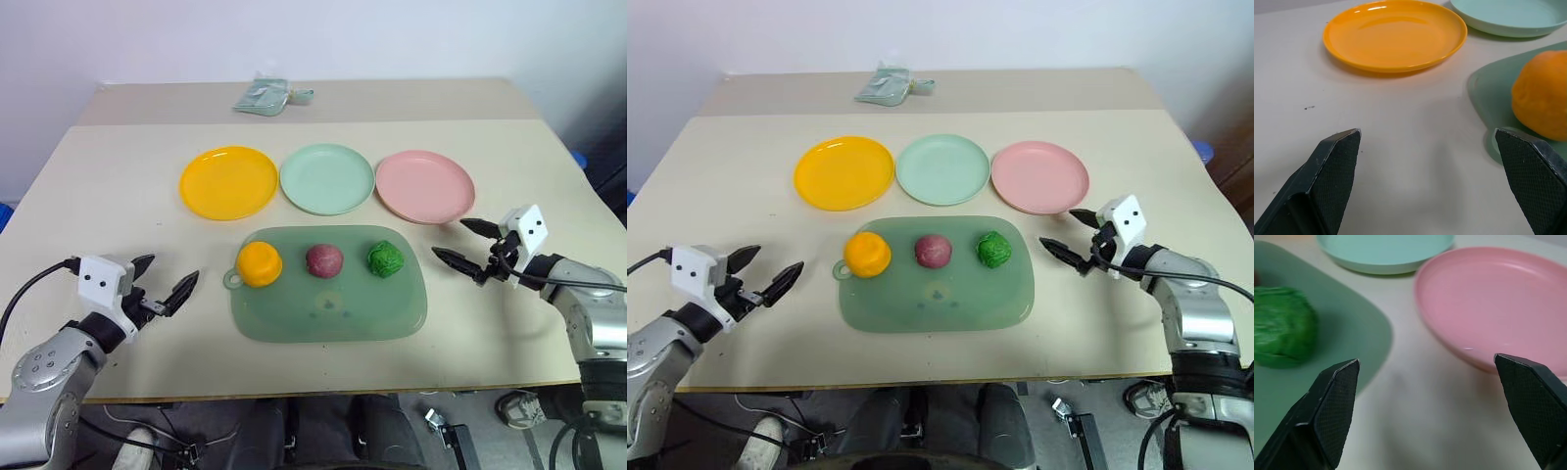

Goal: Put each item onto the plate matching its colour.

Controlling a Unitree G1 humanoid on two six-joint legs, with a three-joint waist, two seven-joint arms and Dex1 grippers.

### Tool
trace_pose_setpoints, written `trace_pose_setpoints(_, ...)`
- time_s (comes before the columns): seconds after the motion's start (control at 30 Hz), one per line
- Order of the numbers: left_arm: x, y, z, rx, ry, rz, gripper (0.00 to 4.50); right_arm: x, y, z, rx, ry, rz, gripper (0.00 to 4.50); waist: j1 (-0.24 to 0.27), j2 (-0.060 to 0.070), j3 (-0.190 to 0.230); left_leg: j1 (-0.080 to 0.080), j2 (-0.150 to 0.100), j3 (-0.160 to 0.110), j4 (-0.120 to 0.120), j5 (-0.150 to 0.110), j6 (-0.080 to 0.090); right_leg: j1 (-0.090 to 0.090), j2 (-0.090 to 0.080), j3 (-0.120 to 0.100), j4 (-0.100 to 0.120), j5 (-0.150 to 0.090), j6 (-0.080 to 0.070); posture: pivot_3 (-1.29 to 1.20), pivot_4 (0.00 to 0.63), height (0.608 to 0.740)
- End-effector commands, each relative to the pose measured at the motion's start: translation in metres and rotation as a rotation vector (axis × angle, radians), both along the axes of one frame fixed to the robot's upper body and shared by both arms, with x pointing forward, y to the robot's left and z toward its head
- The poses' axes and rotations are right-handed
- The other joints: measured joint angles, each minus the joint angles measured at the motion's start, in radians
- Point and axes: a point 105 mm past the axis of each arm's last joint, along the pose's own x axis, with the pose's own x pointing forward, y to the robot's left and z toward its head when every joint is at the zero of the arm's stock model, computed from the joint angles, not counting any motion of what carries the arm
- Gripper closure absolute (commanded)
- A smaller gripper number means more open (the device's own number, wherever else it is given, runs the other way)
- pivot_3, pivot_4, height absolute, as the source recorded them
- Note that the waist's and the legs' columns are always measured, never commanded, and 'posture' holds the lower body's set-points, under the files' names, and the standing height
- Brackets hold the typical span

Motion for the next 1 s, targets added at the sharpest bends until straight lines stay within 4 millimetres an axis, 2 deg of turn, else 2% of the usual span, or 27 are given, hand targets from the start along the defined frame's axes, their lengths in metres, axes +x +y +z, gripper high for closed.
trace_pose_setpoints(0.03,0.003,0.003,0.012,0.013,-0.038,-0.016,0.0,-0.002,0.003,0.015,0.015,-0.058,-0.011,0.01,0.0,0.0,0.0,0.0,0.0,0.0,0.0,0.0,0.0,0.0,0.0,0.0,0.0,0.0,0.0,0.0,0.15,0.74)
trace_pose_setpoints(0.13,0.007,0.004,0.013,0.016,-0.038,-0.02,0.0,-0.005,0.006,0.013,0.012,-0.061,-0.014,0.01,0.0,0.0,0.0,0.0,0.0,0.0,0.0,0.0,0.0,0.0,0.0,0.0,0.0,0.0,0.0,0.0,0.15,0.74)
trace_pose_setpoints(0.37,0.019,-0.01,0.028,-0.03,-0.085,-0.113,0.0,-0.014,0.01,0.028,0.02,-0.112,-0.031,0.01,0.002,0.0,0.0,0.0,0.0,0.0,0.0,0.0,0.0,0.0,0.001,0.0,0.001,0.0,0.0,0.0,0.15,0.74)
trace_pose_setpoints(0.6,0.026,-0.068,0.04,-0.056,-0.066,-0.48,0.0,-0.026,0.025,0.05,0.077,-0.136,0.021,0.01,0.004,0.0,0.0,0.0,0.0,0.0,0.001,0.0,0.0,0.0,0.004,0.0,0.001,0.0,0.0,0.0,0.15,0.74)
trace_pose_setpoints(0.7,0.028,-0.087,0.035,0.041,-0.017,-0.612,0.0,-0.049,0.038,0.052,0.067,-0.064,0.133,0.01,0.011,0.0,0.0,0.0,0.0,0.0,0.001,0.0,0.0,0.0,0.004,-0.001,0.001,0.0,0.0,0.0,0.15,0.74)
trace_pose_setpoints(0.83,0.042,-0.097,0.022,0.135,0.03,-0.675,0.0,-0.072,0.052,0.045,0.076,0.006,0.205,0.01,0.022,0.0,0.0,0.0,0.0,0.001,0.002,0.0,0.0,0.001,0.005,-0.001,0.001,0.0,0.0,0.0,0.15,0.74)
trace_pose_setpoints(1.0,0.059,-0.099,0.005,0.226,0.079,-0.681,0.0,-0.078,0.063,0.041,0.099,0.0,0.184,0.01,0.023,-0.001,0.0,0.0,0.0,0.0,0.003,0.0,0.001,0.001,0.005,-0.001,0.001,0.0,0.0,0.0,0.15,0.74)
